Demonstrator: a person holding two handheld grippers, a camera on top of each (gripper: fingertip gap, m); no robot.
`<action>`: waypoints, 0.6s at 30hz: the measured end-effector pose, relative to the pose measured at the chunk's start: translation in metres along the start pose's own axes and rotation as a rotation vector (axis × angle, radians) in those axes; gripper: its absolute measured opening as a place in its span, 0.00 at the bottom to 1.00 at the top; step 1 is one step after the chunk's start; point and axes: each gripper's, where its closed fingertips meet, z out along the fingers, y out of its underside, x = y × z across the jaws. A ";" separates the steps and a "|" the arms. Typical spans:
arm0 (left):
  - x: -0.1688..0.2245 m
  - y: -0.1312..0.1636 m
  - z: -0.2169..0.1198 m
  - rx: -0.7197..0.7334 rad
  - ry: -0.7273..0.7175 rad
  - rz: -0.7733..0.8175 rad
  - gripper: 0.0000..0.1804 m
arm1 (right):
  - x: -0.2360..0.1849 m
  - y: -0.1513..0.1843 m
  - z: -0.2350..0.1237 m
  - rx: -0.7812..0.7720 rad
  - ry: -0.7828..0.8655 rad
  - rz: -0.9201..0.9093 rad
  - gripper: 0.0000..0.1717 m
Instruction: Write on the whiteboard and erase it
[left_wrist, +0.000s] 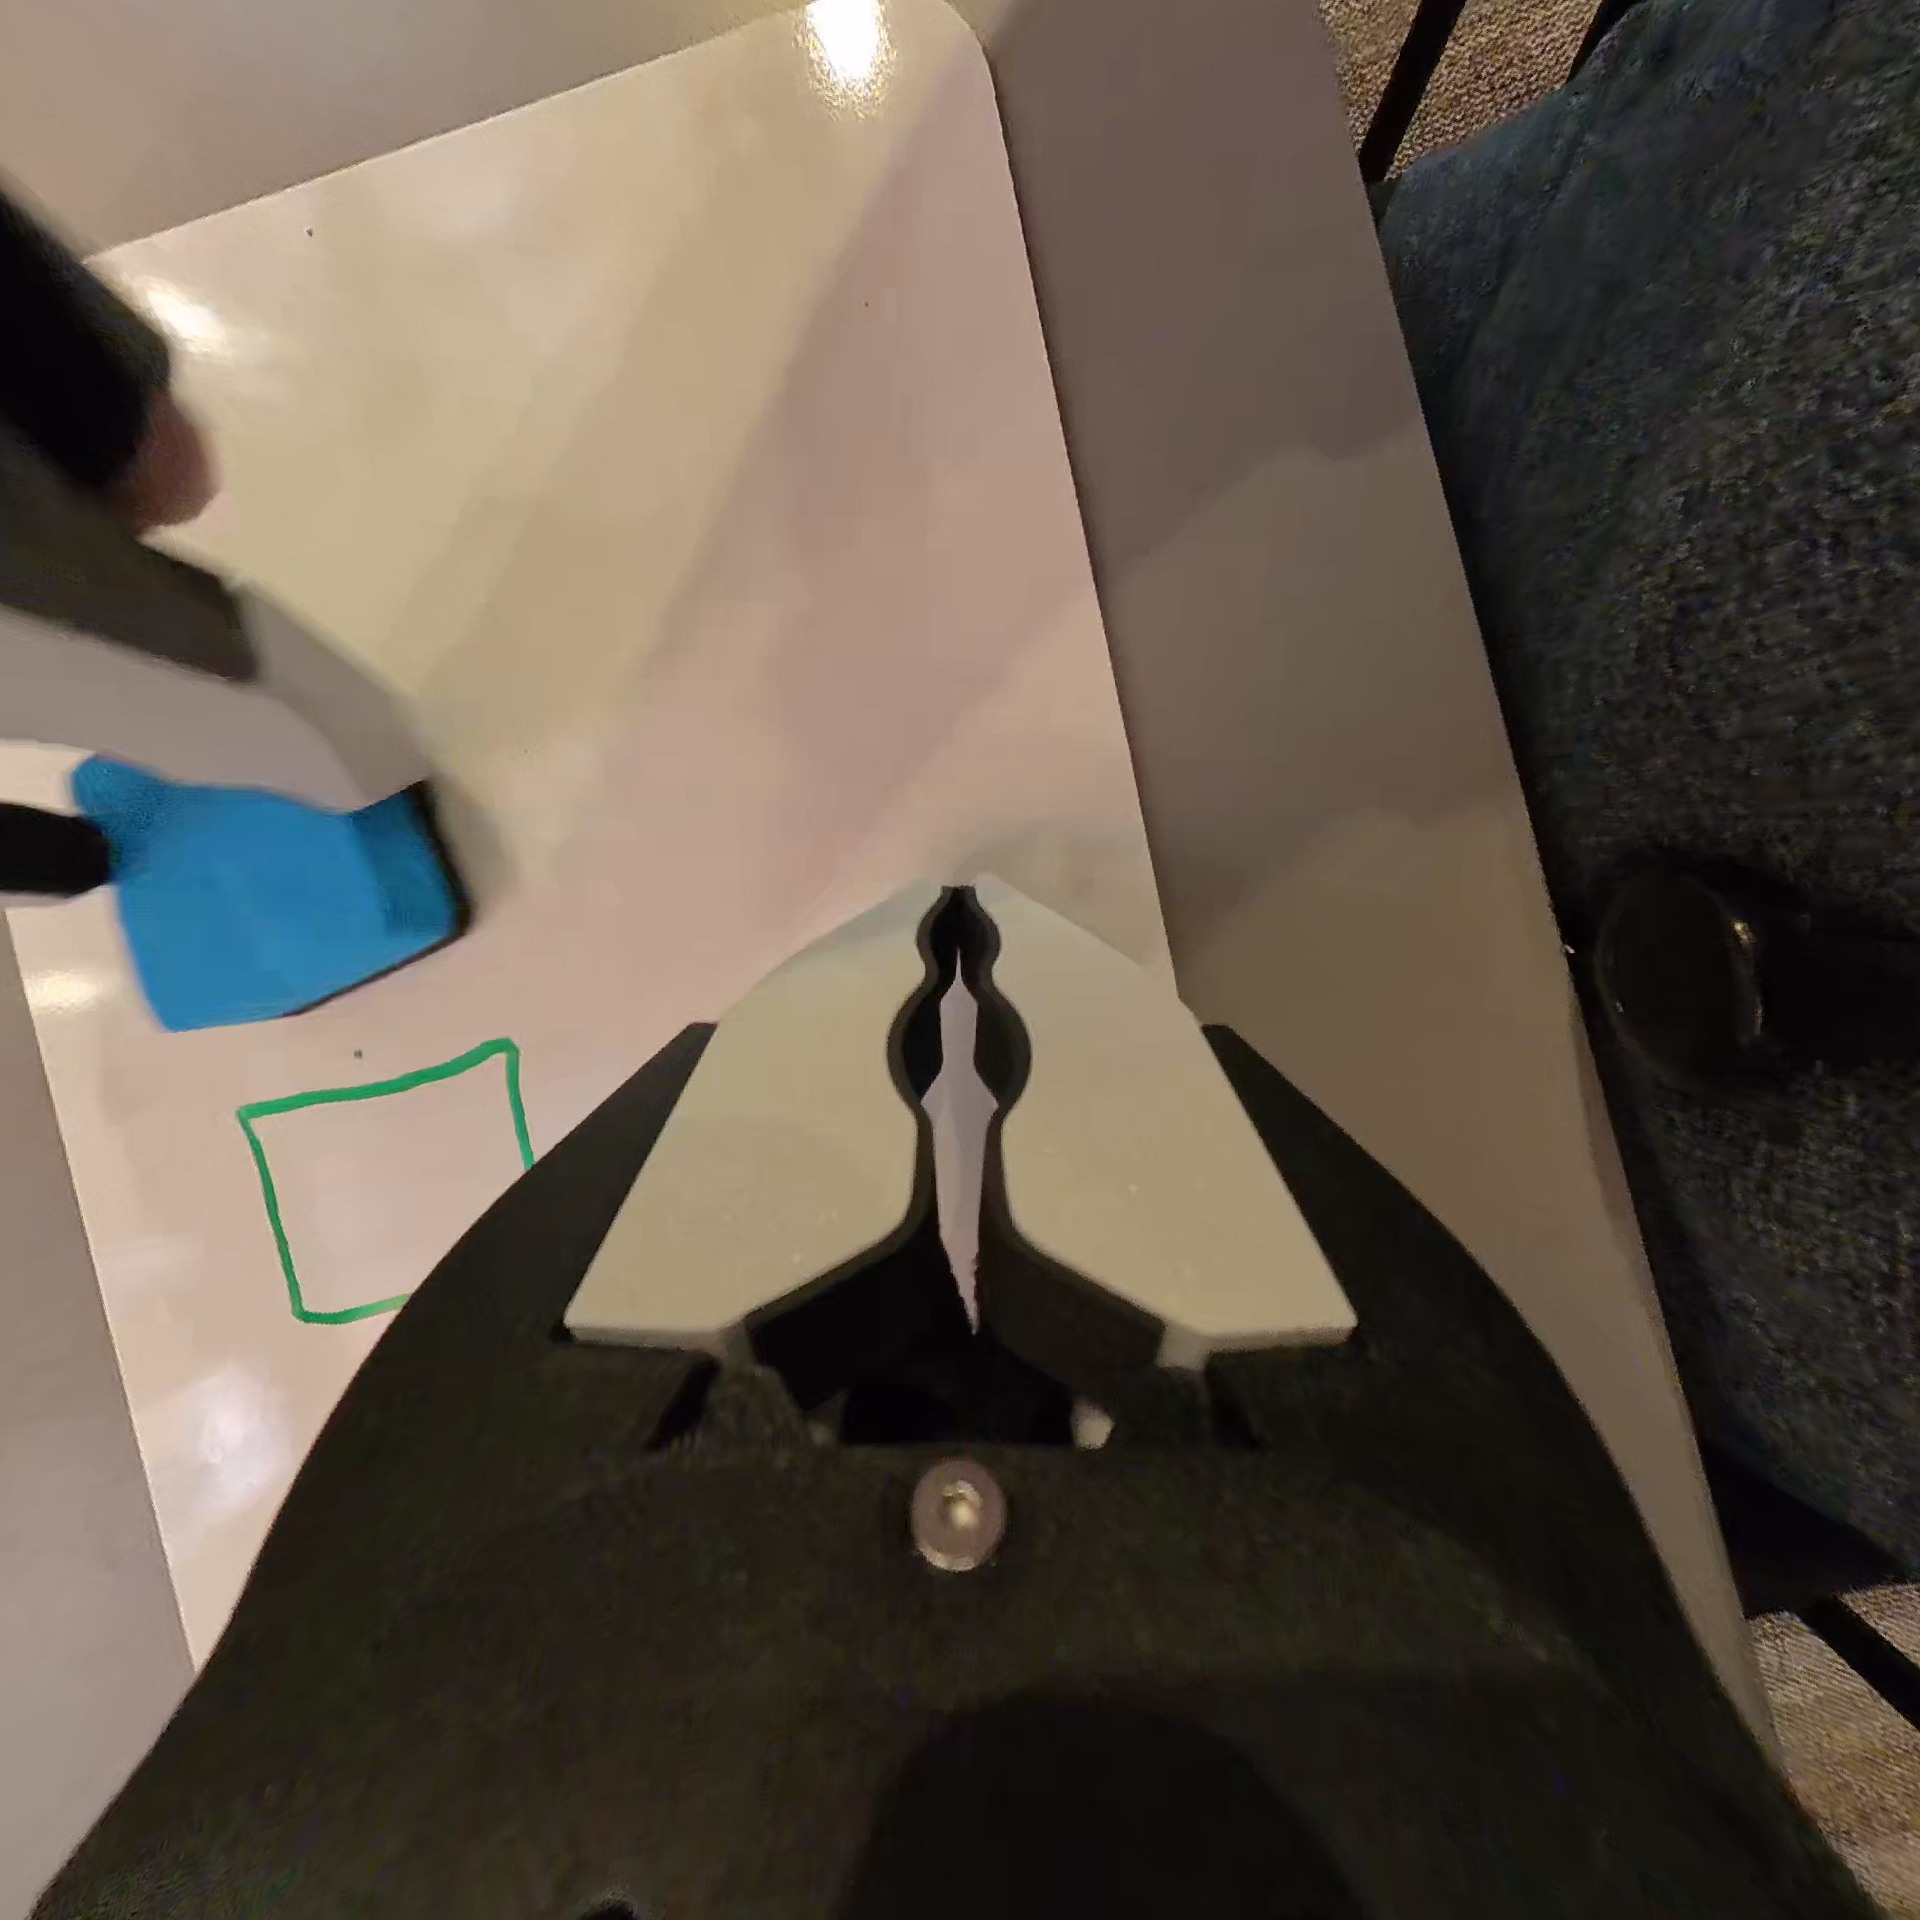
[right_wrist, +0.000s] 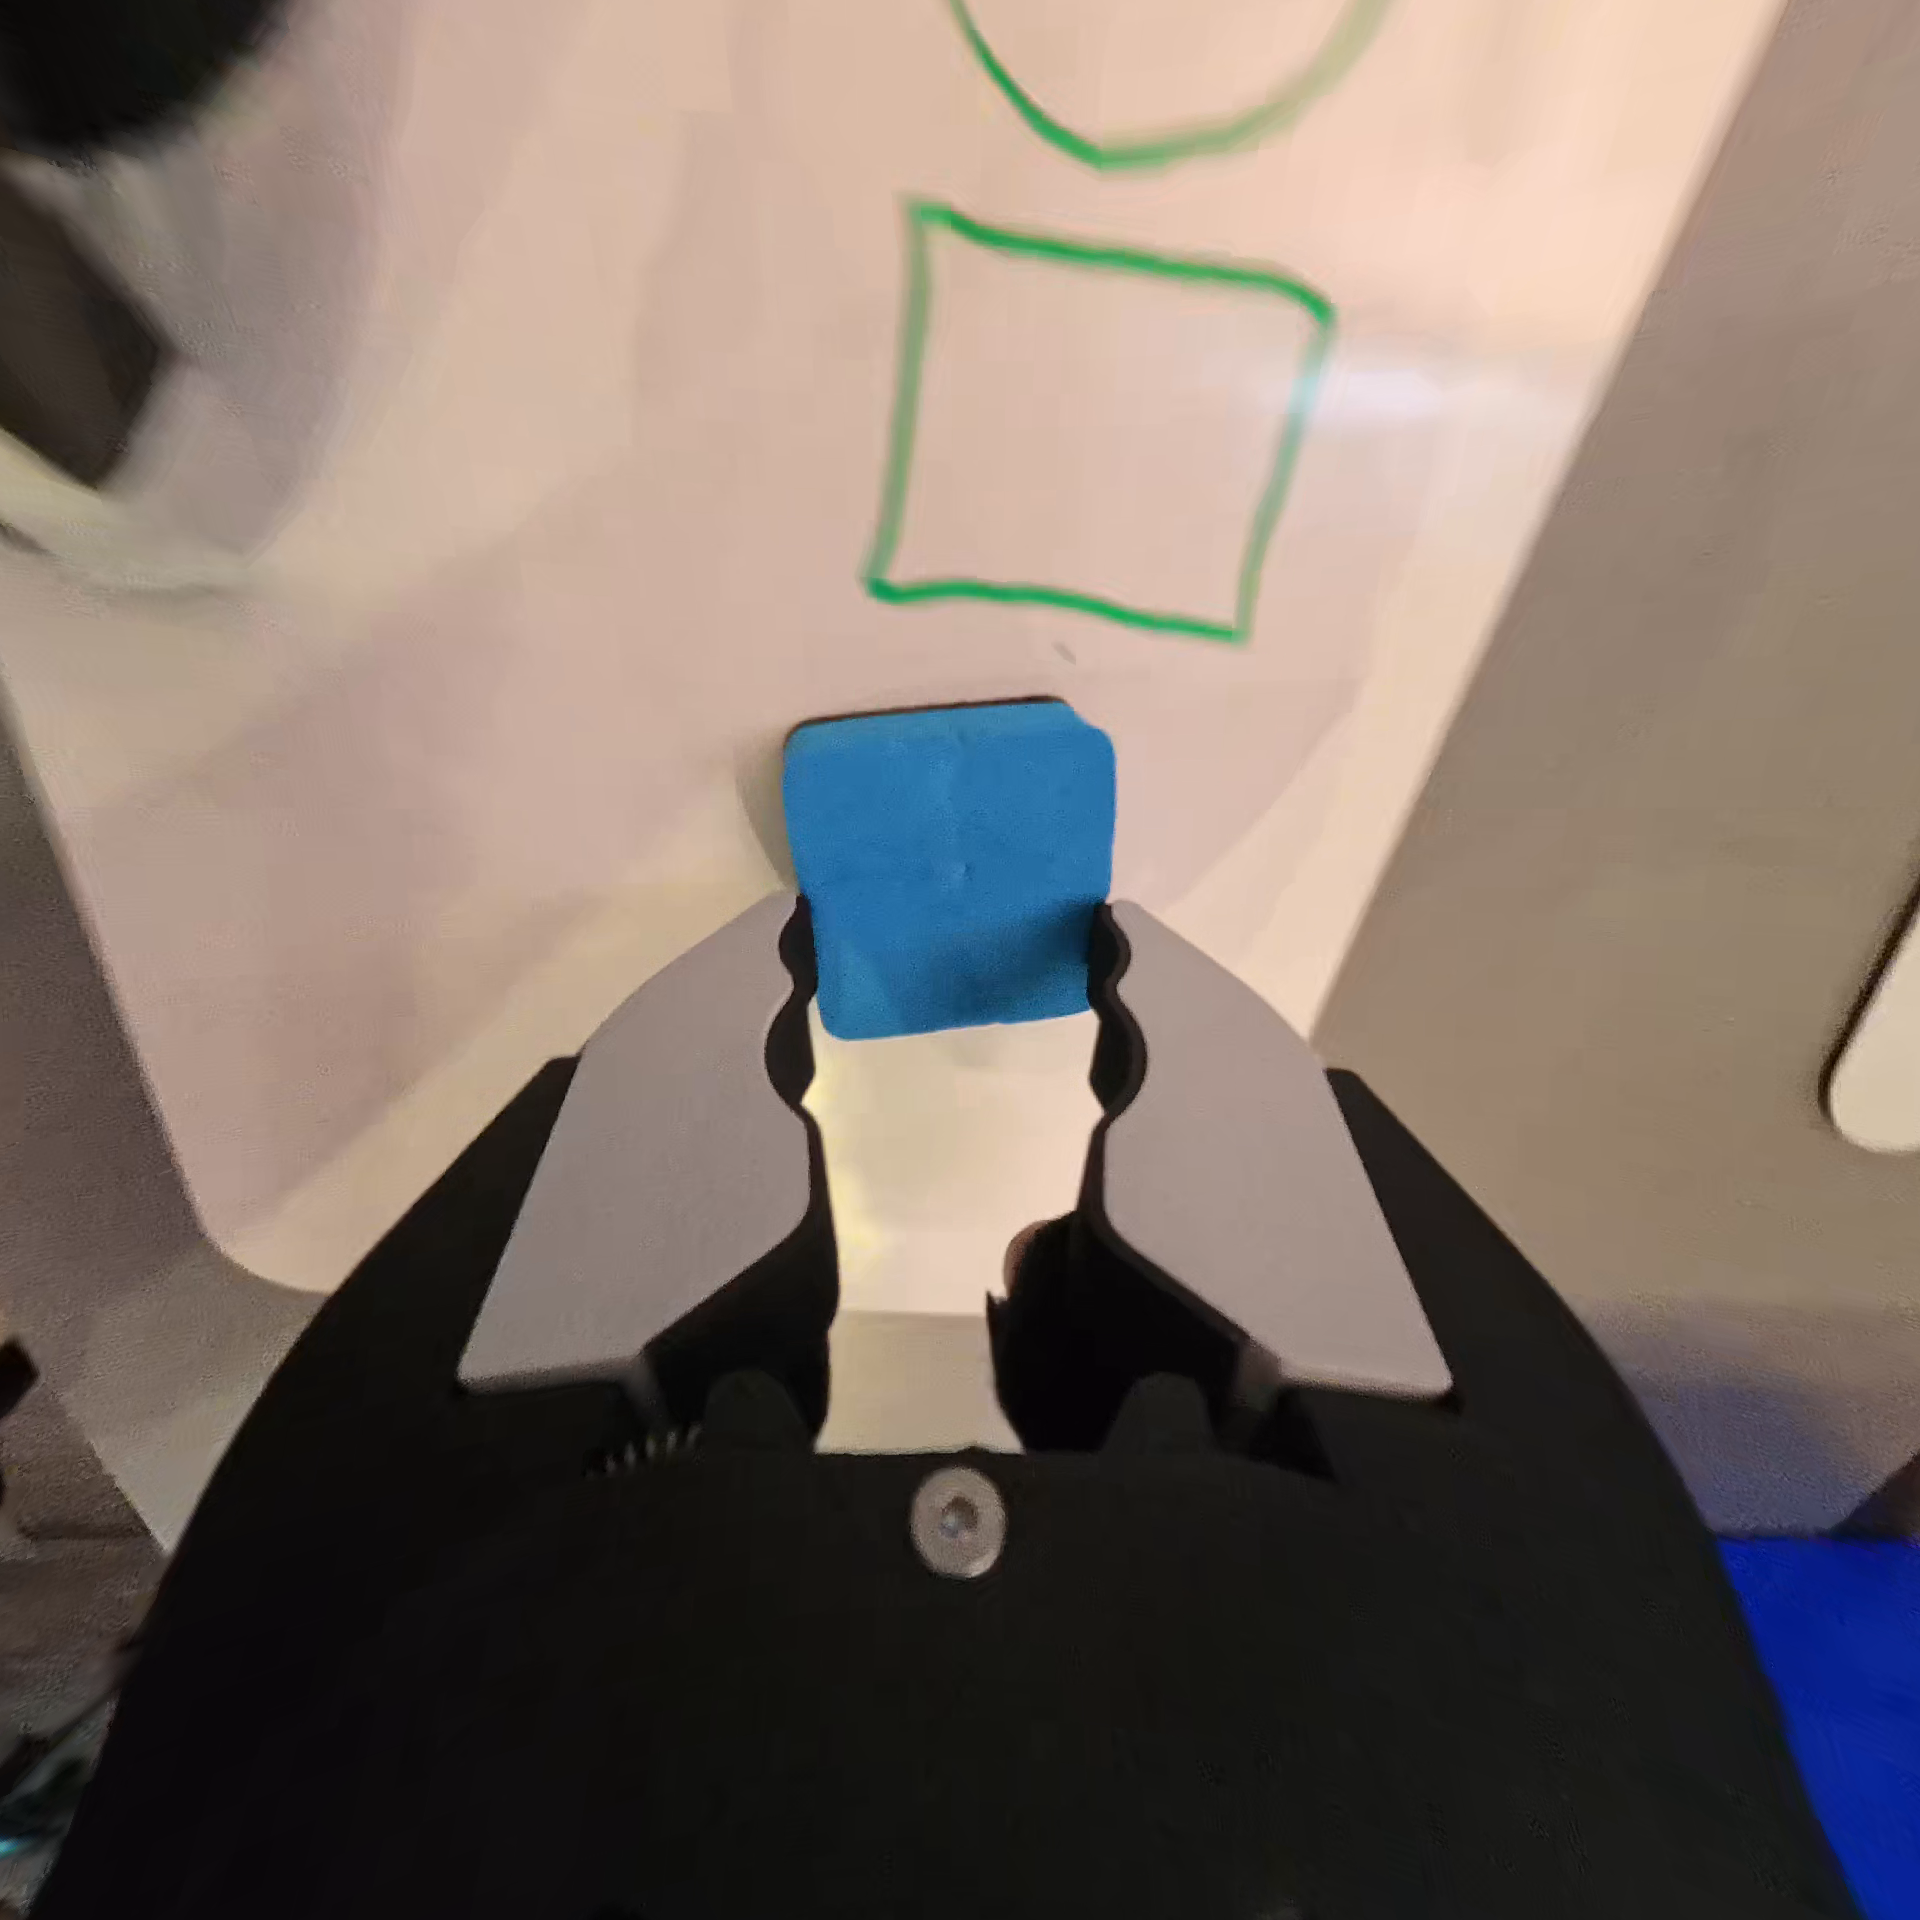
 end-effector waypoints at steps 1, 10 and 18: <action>0.000 0.000 0.000 -0.003 0.001 0.003 0.01 | 0.013 0.004 0.001 -0.012 0.026 0.039 0.30; -0.001 -0.002 0.002 -0.004 -0.006 0.002 0.01 | 0.019 0.009 0.001 -0.033 0.044 0.045 0.30; -0.001 -0.003 0.003 -0.002 -0.013 0.002 0.01 | 0.029 -0.001 0.003 -0.052 0.053 0.037 0.30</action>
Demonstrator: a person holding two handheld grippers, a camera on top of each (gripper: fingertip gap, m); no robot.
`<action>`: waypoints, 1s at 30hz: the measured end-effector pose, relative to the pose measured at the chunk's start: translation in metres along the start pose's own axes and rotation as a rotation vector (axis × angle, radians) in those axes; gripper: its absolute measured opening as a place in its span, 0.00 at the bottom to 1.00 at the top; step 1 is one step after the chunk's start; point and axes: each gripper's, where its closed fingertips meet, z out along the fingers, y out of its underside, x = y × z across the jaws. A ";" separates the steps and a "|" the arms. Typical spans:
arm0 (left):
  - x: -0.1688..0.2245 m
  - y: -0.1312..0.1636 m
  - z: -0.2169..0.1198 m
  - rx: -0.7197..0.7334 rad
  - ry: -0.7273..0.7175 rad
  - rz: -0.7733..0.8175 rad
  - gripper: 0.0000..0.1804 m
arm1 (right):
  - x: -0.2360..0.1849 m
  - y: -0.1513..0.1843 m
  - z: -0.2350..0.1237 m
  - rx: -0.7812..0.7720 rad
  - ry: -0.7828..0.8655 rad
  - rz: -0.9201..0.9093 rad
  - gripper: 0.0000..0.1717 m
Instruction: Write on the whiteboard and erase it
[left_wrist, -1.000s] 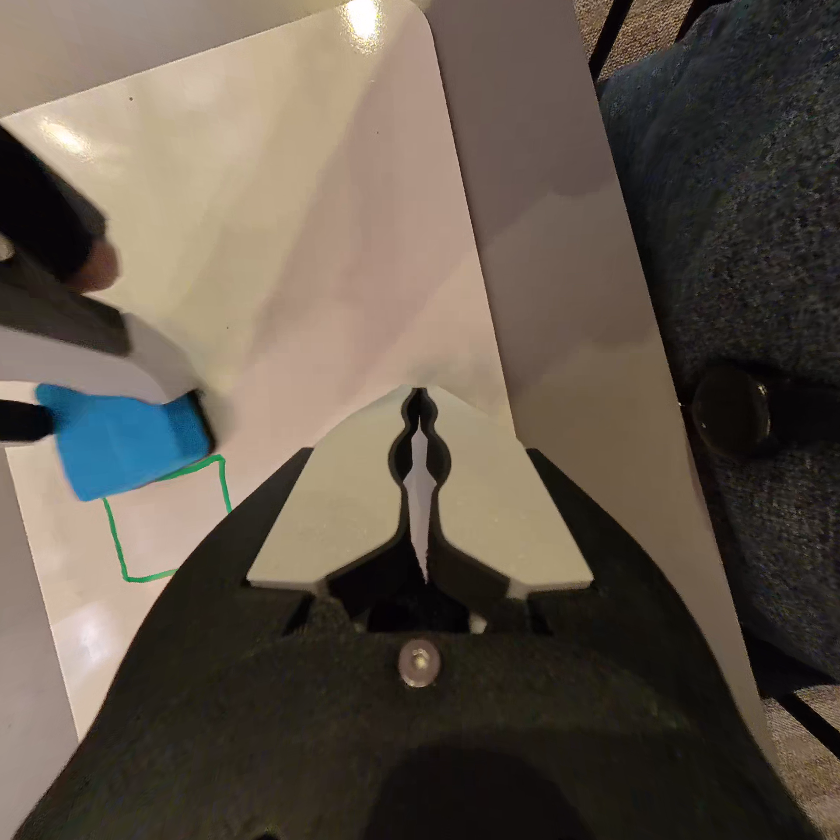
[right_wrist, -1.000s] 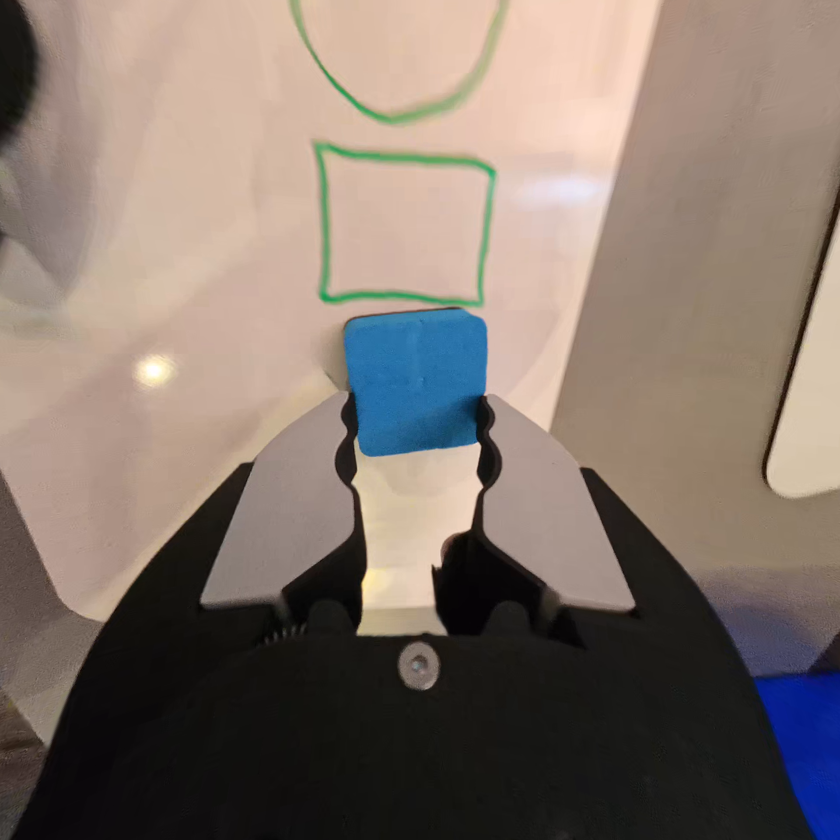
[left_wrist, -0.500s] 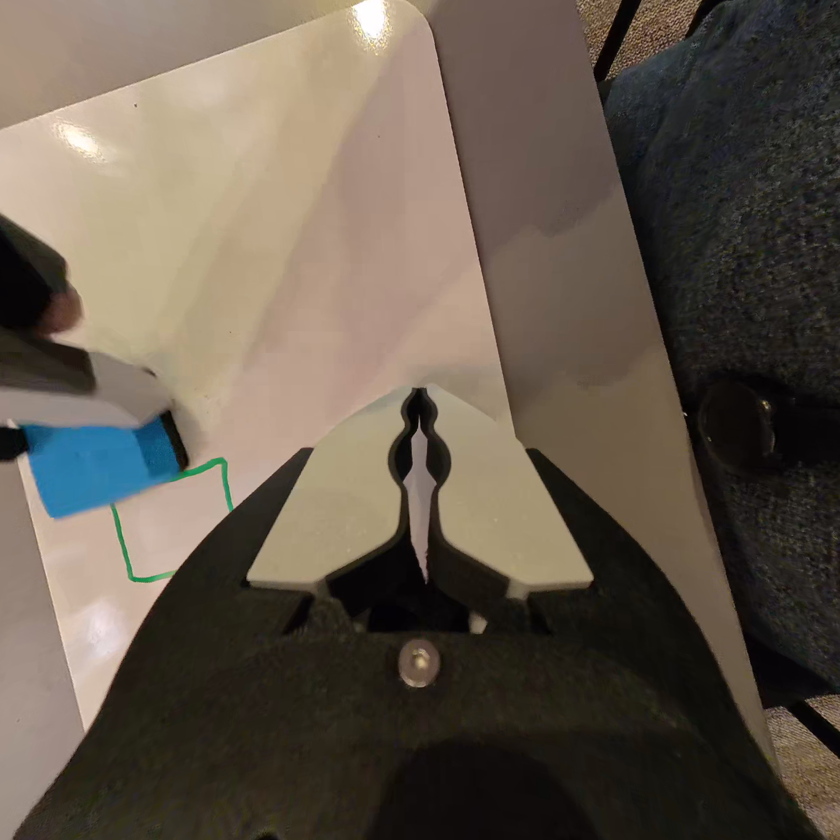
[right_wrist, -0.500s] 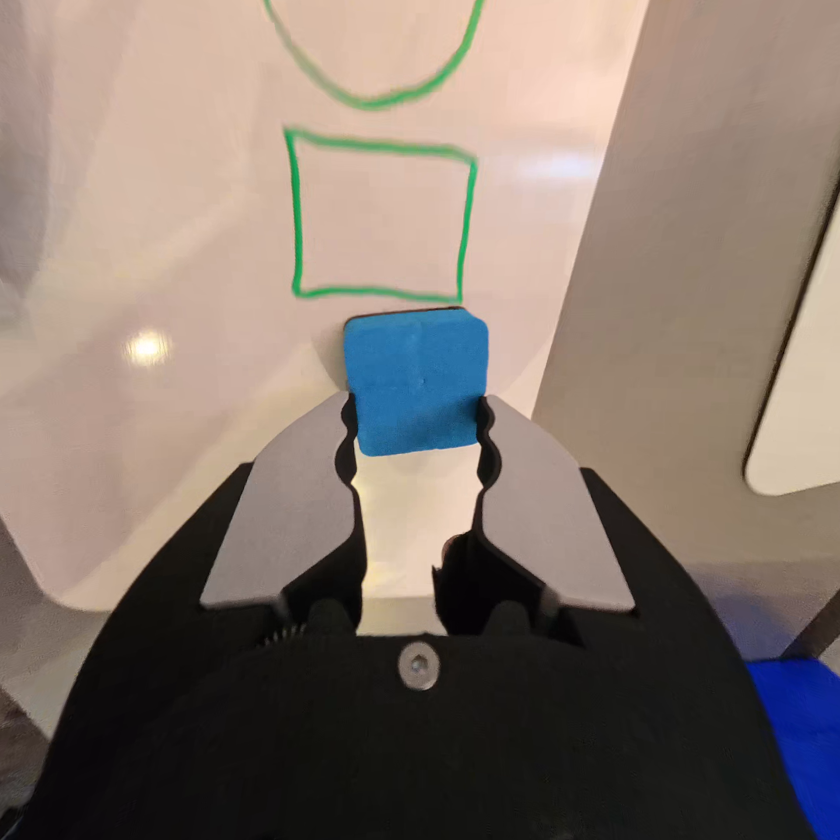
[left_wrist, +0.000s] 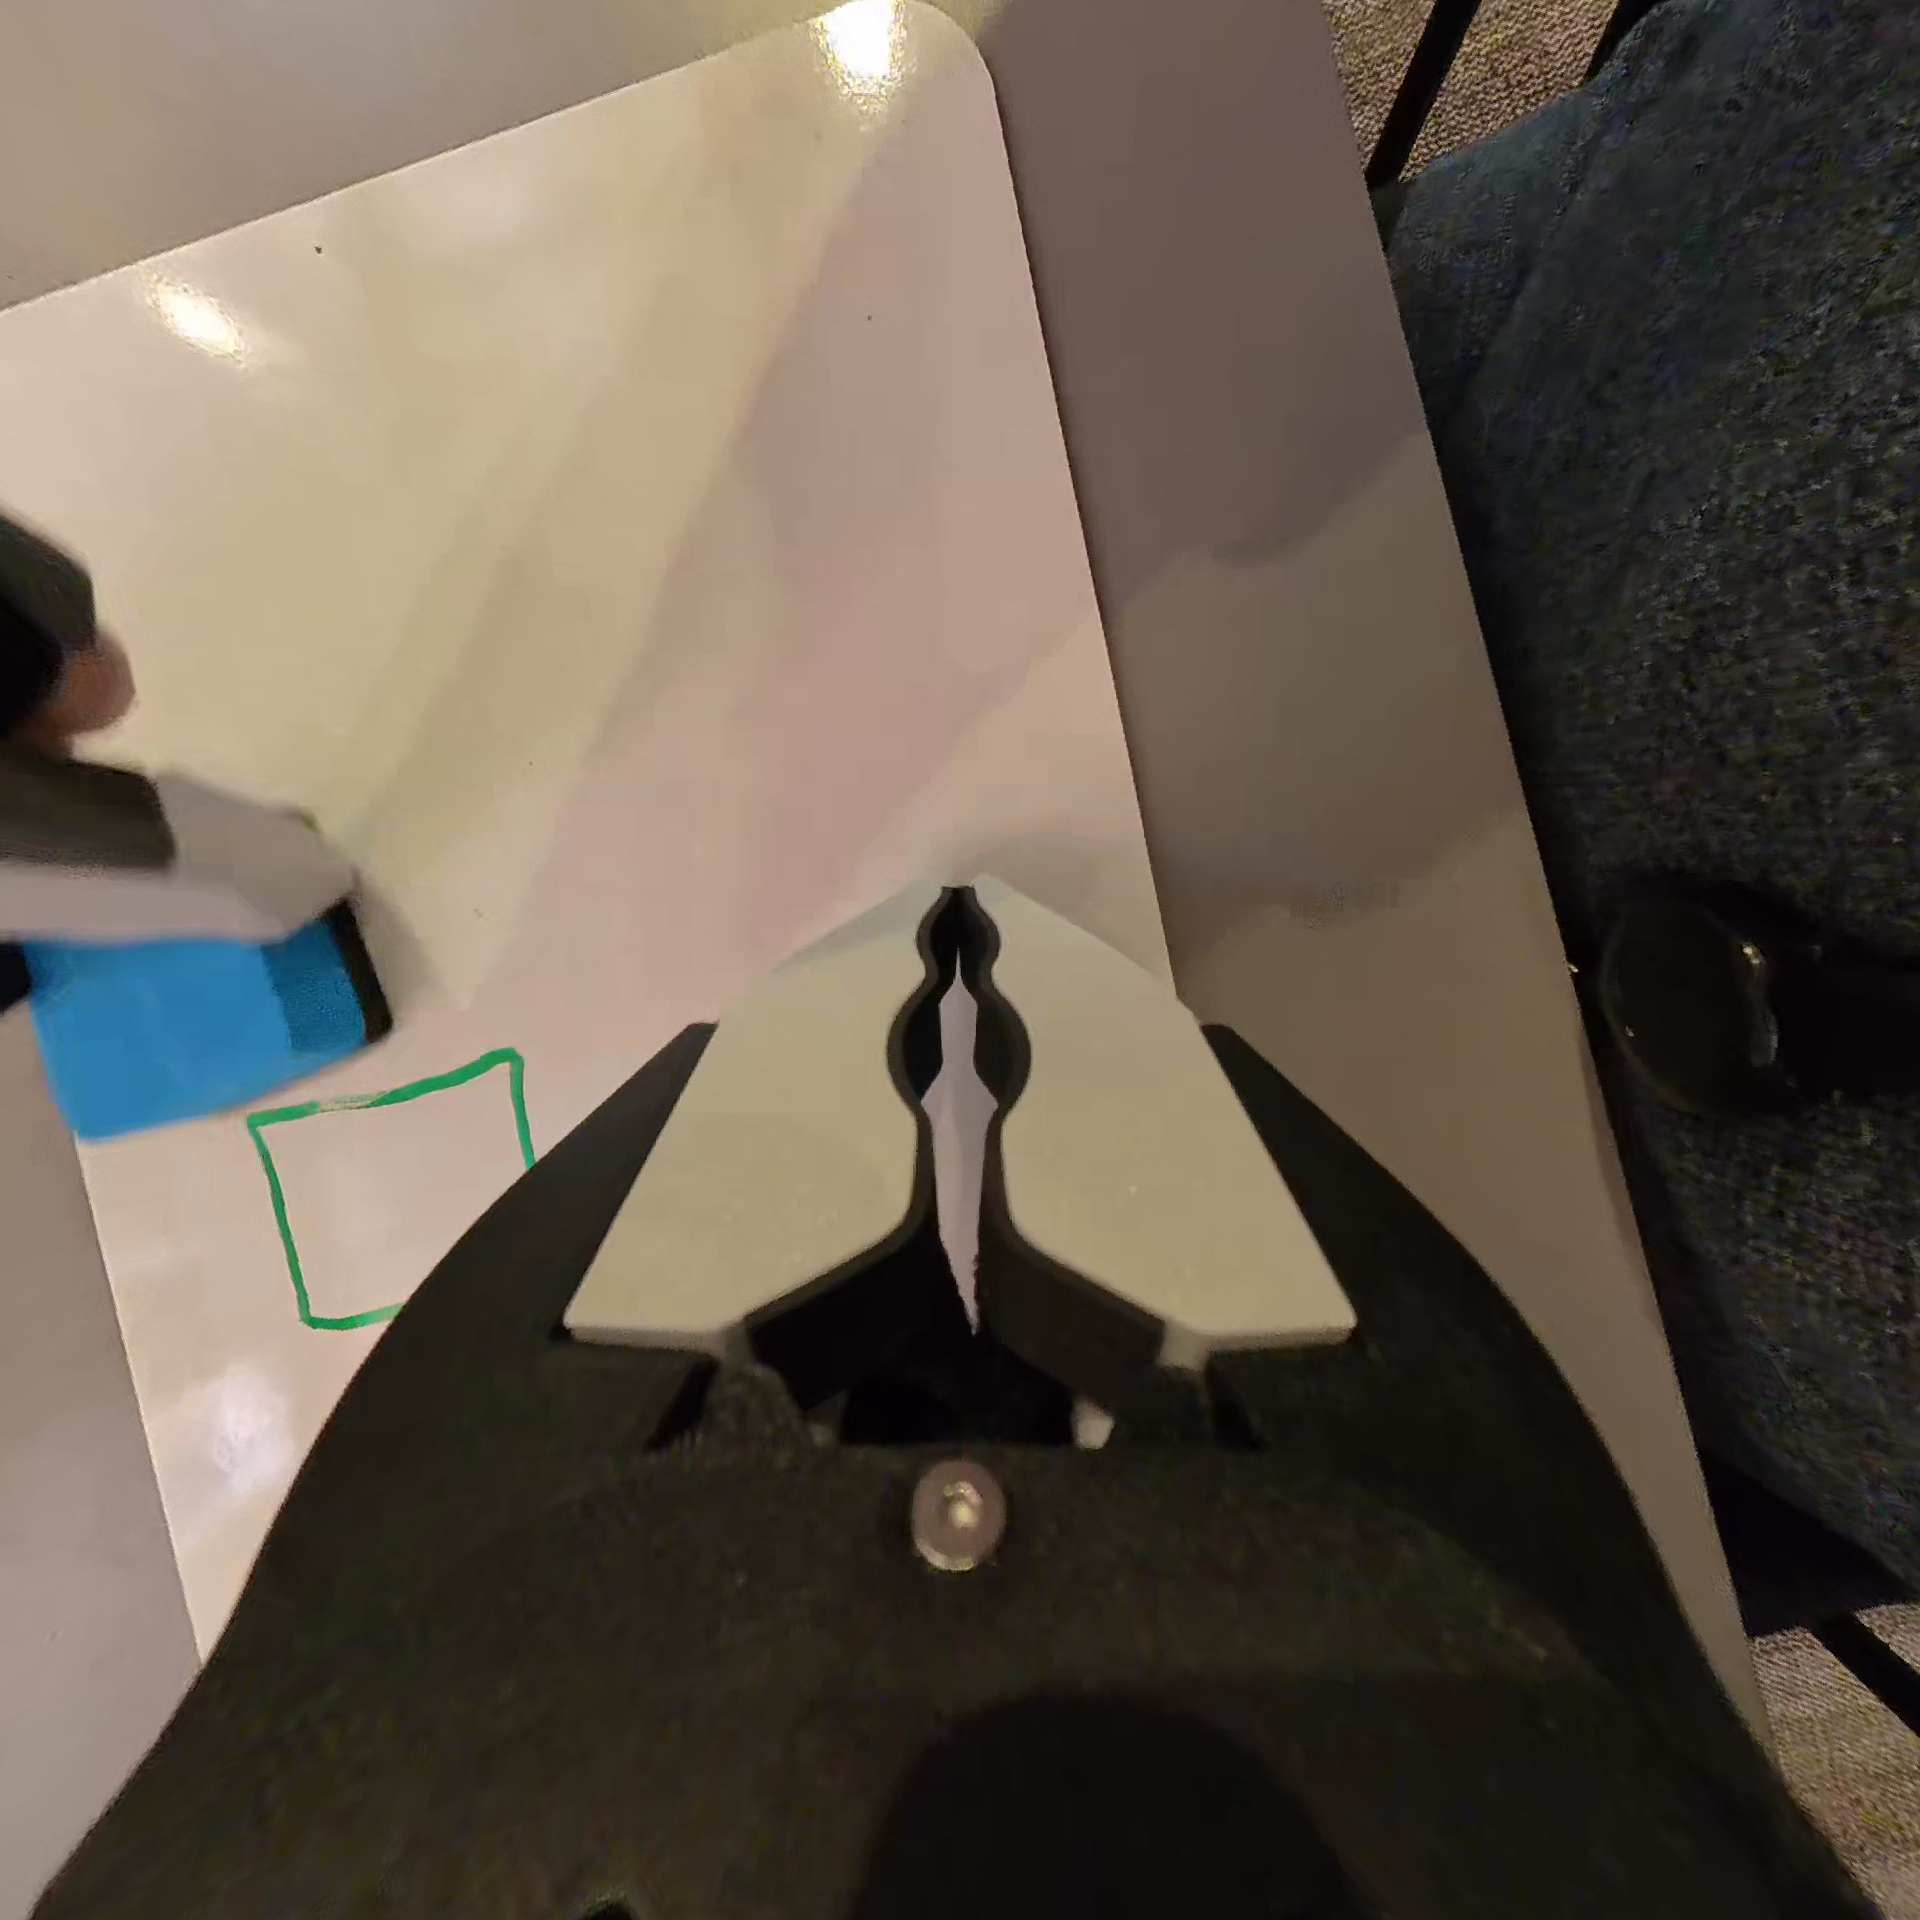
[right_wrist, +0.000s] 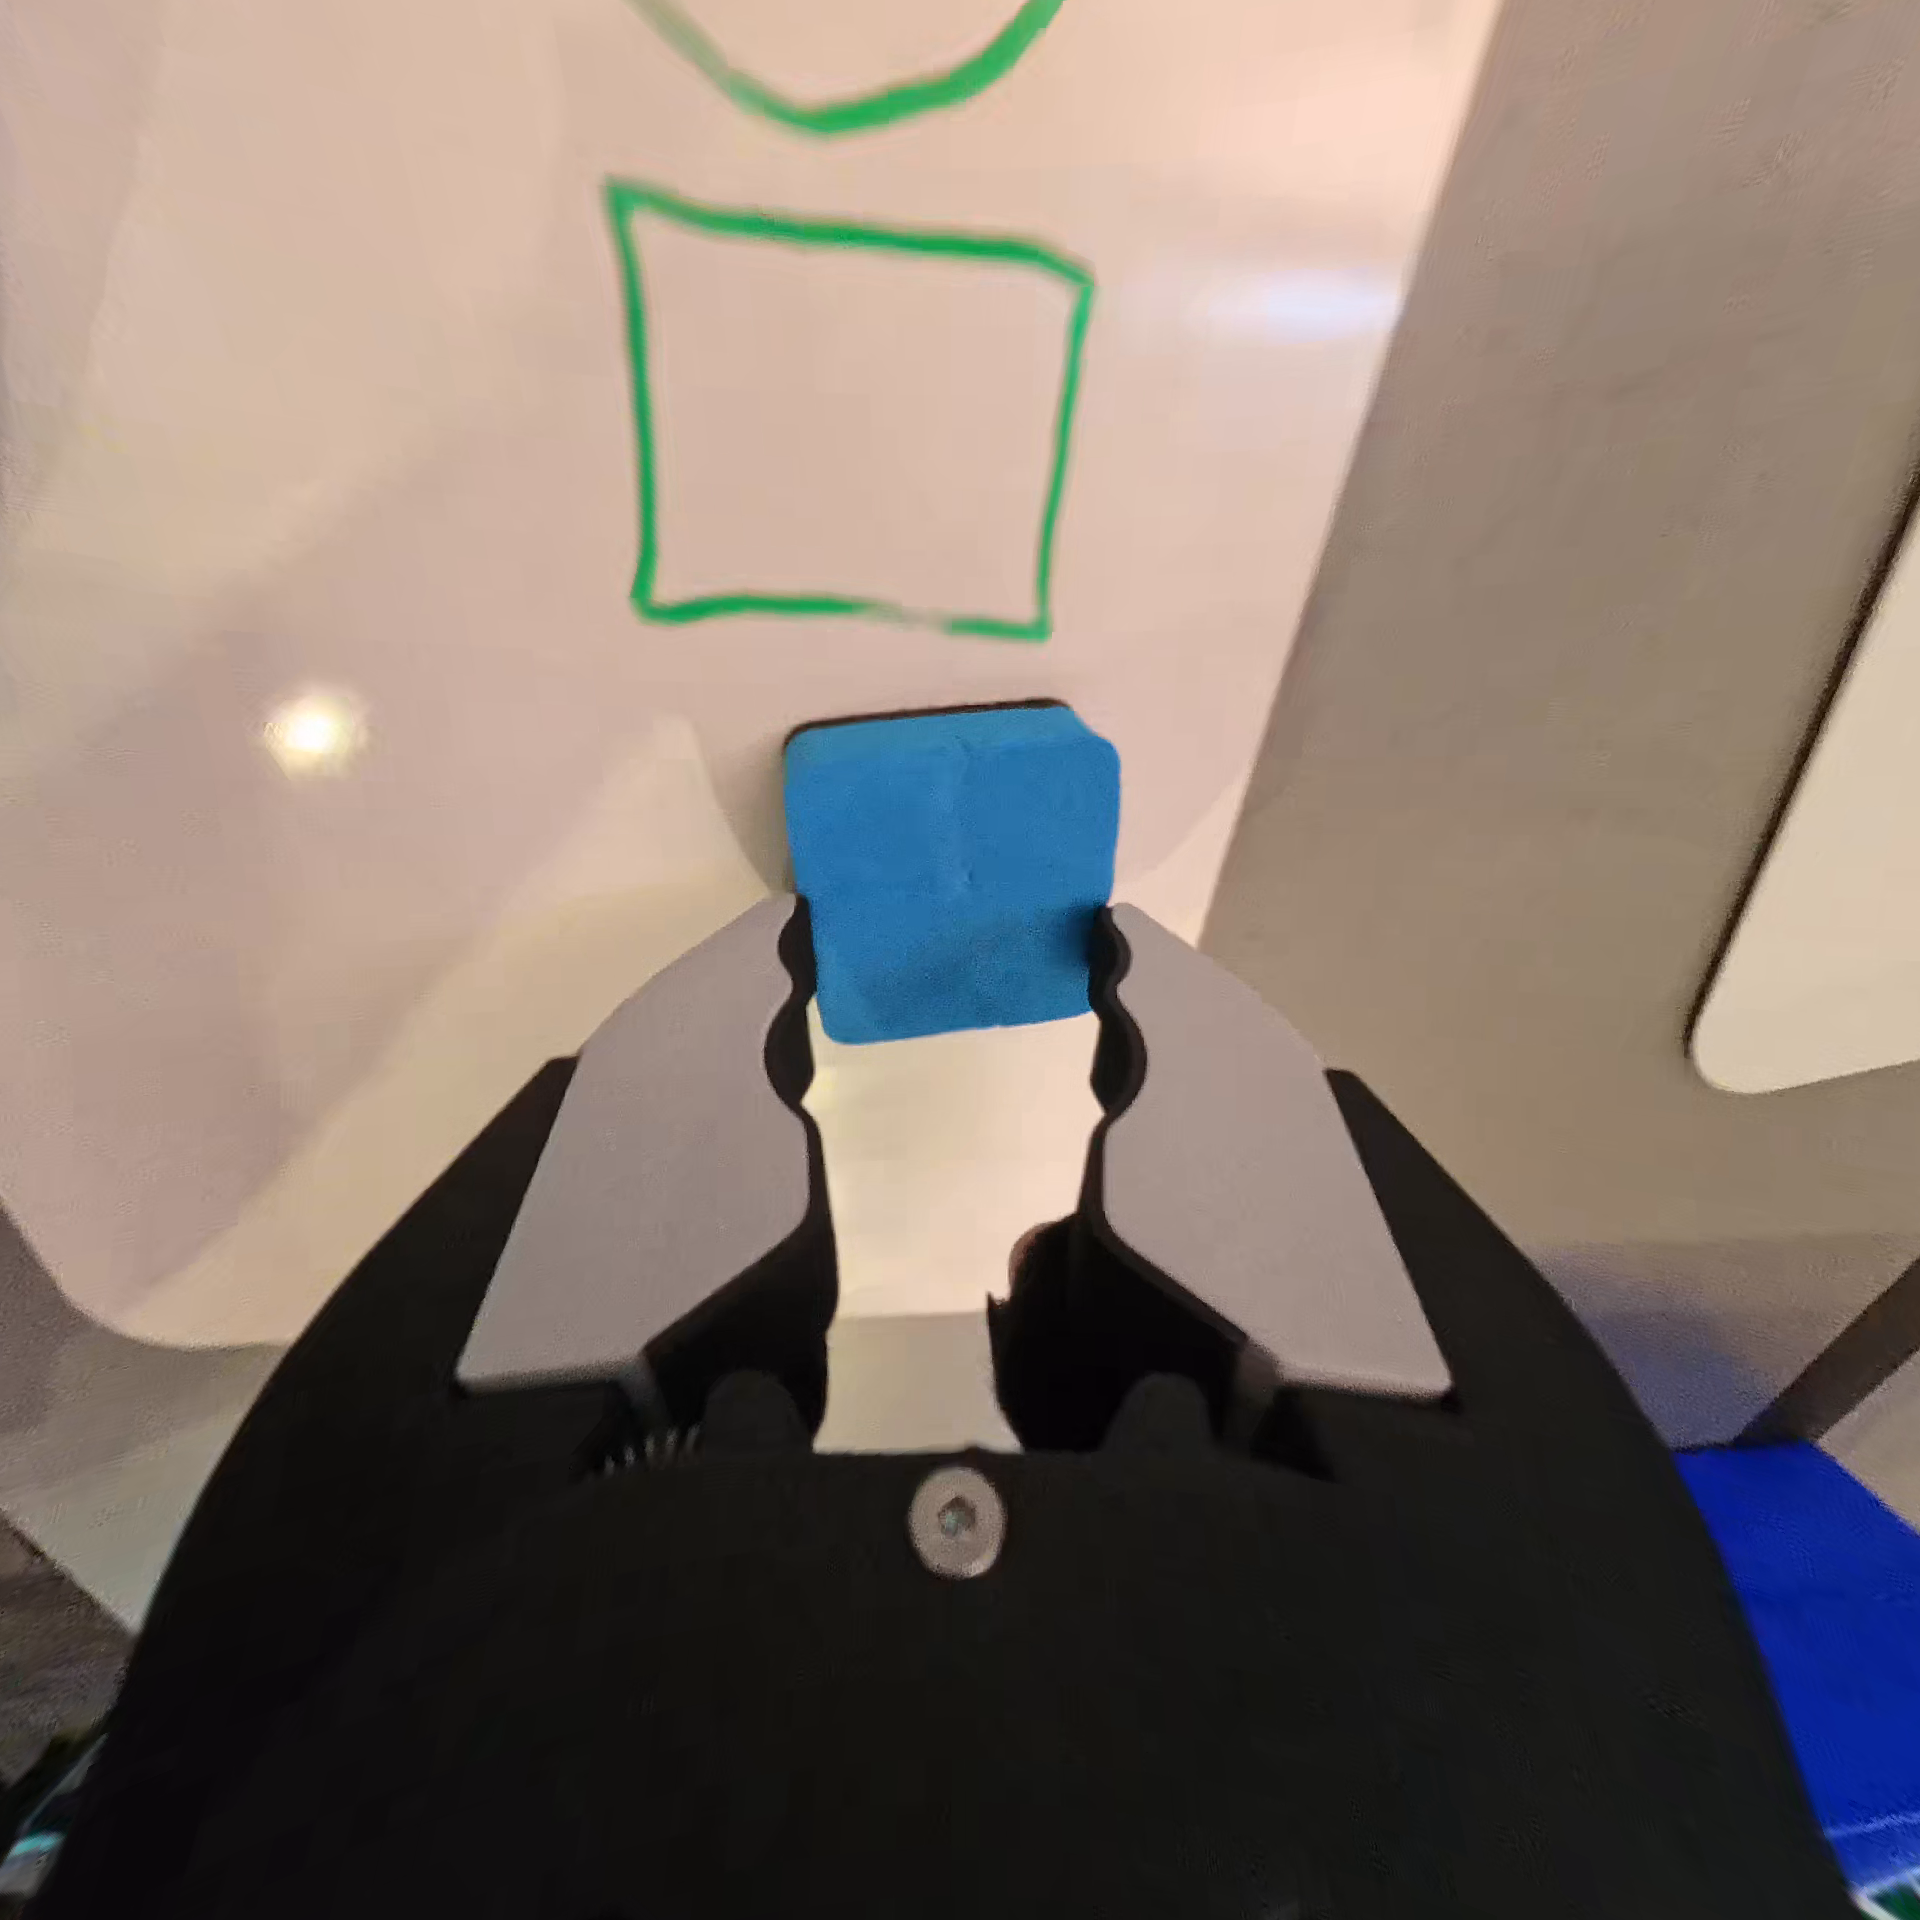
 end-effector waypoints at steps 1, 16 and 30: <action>0.000 0.000 0.000 0.001 0.002 -0.001 0.01 | 0.004 -0.010 0.001 0.017 0.011 -0.014 0.30; -0.001 -0.001 0.001 -0.005 -0.012 -0.004 0.01 | 0.004 -0.043 0.003 0.086 -0.029 -0.047 0.31; -0.002 -0.002 0.002 0.003 -0.029 -0.012 0.01 | -0.016 -0.057 0.001 0.015 -0.110 -0.148 0.31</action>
